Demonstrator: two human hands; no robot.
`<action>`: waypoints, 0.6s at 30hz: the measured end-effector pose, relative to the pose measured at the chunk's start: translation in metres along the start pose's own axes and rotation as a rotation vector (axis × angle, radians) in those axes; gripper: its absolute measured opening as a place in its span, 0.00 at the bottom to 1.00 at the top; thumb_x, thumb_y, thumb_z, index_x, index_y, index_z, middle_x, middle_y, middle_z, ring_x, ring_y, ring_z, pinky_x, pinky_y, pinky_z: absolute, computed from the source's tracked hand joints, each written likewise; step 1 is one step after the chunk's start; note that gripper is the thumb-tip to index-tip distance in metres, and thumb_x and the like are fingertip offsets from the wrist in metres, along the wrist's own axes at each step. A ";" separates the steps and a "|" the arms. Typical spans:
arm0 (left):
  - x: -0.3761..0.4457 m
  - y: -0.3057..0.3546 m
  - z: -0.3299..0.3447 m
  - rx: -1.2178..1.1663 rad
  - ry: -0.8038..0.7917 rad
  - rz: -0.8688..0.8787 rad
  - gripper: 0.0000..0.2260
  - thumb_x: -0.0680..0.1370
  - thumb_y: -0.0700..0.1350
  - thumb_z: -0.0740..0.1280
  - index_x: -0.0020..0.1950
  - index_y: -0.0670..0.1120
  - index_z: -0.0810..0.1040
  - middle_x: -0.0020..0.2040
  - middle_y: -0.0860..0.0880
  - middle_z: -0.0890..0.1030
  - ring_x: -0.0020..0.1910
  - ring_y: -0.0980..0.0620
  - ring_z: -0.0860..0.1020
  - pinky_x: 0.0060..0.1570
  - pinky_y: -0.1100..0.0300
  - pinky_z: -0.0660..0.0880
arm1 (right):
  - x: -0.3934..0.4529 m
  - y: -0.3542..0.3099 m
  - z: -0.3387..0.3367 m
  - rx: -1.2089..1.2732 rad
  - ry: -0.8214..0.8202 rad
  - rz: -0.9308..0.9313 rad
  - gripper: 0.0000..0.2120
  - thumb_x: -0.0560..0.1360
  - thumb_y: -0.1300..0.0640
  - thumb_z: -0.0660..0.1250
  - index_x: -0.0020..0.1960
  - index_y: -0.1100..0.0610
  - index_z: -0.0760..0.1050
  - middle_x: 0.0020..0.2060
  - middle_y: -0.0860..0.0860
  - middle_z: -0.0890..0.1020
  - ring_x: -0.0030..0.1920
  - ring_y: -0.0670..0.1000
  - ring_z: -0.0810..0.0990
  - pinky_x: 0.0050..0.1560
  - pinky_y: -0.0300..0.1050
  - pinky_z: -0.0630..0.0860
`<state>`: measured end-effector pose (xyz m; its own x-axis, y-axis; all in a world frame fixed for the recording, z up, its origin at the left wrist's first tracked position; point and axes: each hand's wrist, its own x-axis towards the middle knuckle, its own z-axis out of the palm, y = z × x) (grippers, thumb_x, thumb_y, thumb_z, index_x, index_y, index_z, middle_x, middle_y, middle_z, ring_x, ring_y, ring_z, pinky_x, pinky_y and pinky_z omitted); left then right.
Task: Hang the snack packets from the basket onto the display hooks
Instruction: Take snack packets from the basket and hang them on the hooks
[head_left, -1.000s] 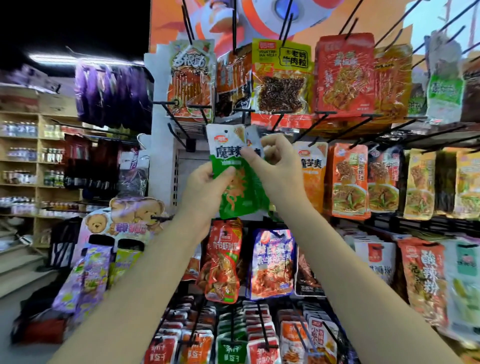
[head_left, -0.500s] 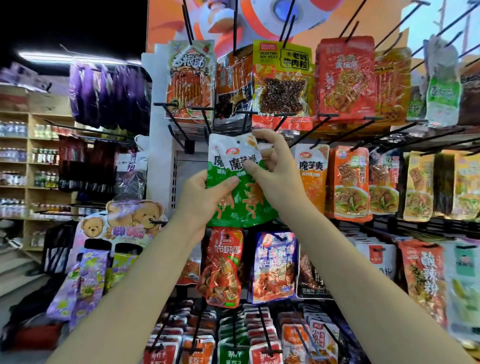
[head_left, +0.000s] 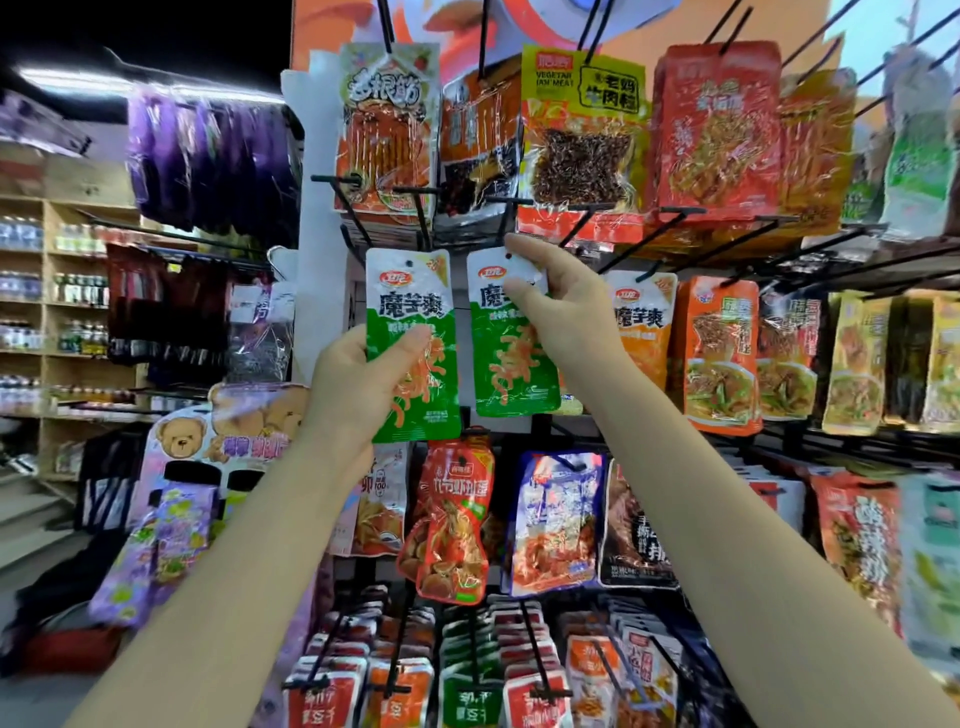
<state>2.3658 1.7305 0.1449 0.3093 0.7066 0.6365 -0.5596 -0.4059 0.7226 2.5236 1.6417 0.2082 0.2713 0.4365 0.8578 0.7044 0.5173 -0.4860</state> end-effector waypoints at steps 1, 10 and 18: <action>0.000 -0.001 -0.001 -0.002 0.003 0.002 0.10 0.71 0.50 0.76 0.50 0.48 0.84 0.50 0.45 0.87 0.55 0.39 0.84 0.59 0.34 0.77 | 0.001 0.002 0.002 -0.007 0.003 0.001 0.19 0.81 0.61 0.67 0.70 0.51 0.75 0.67 0.46 0.77 0.70 0.45 0.71 0.69 0.43 0.70; 0.000 -0.004 -0.008 -0.037 0.028 -0.009 0.05 0.76 0.45 0.74 0.50 0.47 0.83 0.50 0.43 0.87 0.54 0.36 0.83 0.56 0.32 0.78 | 0.009 0.001 0.005 0.039 0.117 -0.059 0.13 0.79 0.62 0.69 0.62 0.53 0.80 0.58 0.42 0.81 0.65 0.44 0.75 0.70 0.46 0.72; 0.003 -0.003 -0.006 -0.017 0.007 -0.021 0.11 0.71 0.50 0.76 0.50 0.48 0.84 0.51 0.44 0.87 0.55 0.38 0.83 0.58 0.34 0.77 | 0.017 0.002 0.011 0.022 0.087 0.029 0.16 0.79 0.61 0.69 0.65 0.51 0.79 0.61 0.43 0.79 0.70 0.47 0.71 0.70 0.46 0.70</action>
<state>2.3639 1.7375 0.1433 0.3158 0.7187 0.6195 -0.5662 -0.3812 0.7308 2.5224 1.6586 0.2197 0.3479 0.3862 0.8543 0.6812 0.5219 -0.5134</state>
